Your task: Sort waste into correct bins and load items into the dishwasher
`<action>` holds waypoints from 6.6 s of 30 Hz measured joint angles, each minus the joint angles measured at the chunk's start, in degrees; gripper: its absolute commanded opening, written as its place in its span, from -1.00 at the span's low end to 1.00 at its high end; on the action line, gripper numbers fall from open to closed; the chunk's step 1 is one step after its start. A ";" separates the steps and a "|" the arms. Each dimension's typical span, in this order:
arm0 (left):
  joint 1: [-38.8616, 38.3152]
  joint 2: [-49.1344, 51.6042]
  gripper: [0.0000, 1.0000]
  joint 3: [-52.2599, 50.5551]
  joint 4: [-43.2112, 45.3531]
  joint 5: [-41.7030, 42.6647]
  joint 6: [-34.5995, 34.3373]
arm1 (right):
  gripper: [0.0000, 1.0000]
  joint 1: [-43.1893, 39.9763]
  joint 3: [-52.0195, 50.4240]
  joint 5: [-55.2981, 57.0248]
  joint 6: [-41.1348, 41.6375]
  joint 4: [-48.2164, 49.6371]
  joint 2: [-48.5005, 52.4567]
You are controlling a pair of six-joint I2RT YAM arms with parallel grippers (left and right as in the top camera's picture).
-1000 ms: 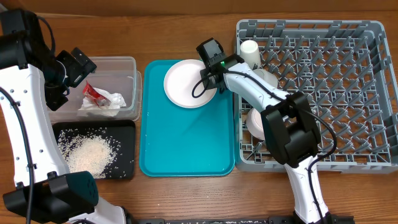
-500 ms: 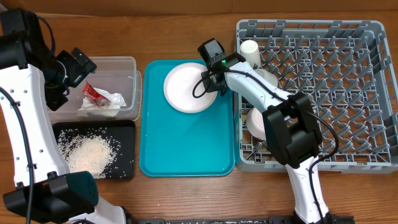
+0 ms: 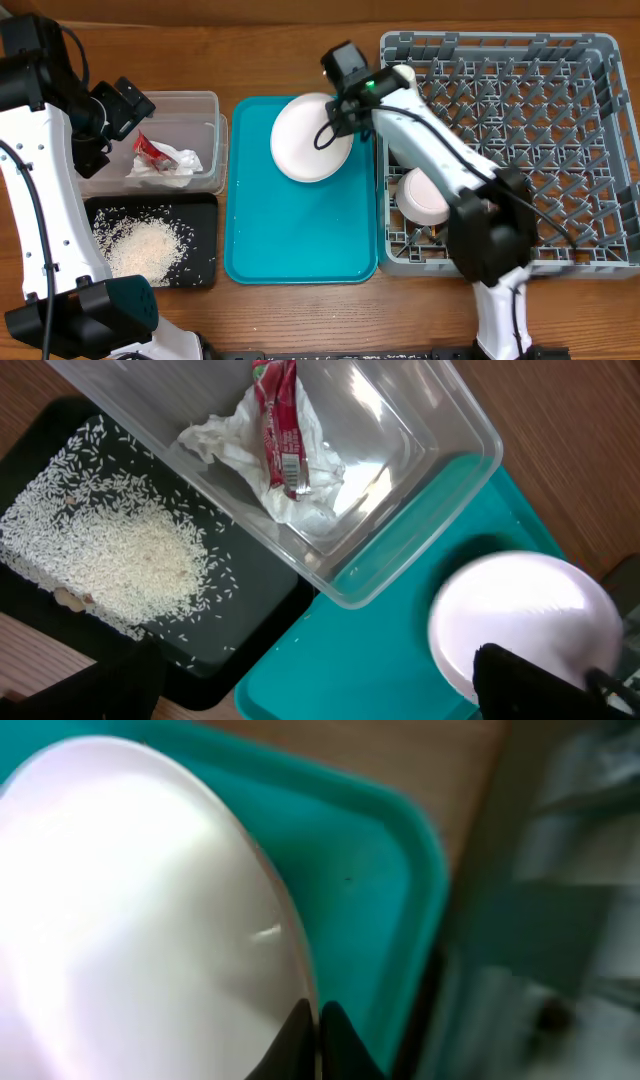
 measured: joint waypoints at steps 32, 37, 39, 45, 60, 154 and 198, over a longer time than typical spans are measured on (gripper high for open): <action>0.00 0.00 1.00 -0.02 0.00 0.00 0.00 | -0.92 -19.63 1.97 48.26 -2.82 -17.05 -19.50; 0.00 0.00 0.99 0.00 0.00 0.00 0.00 | -0.92 -20.37 1.51 47.87 -2.80 -17.05 -19.26; 0.00 0.00 1.00 0.00 0.00 0.00 0.00 | -0.92 -20.48 0.48 47.84 -2.82 -17.03 -19.26; 0.00 0.00 1.00 0.00 0.00 0.00 0.00 | -0.92 -20.50 -5.22 47.78 -2.93 -13.73 -19.15; 0.00 0.00 0.99 0.00 0.00 0.00 0.00 | -0.92 -20.55 -10.69 41.05 -3.04 -9.11 -18.23; 0.00 0.00 0.99 0.00 0.00 0.00 0.00 | -0.35 -8.22 -16.15 -10.27 -1.75 14.84 -8.55; 0.00 0.00 0.99 0.00 0.00 0.00 0.00 | -0.55 -8.17 -15.74 -5.27 -0.17 10.69 -7.89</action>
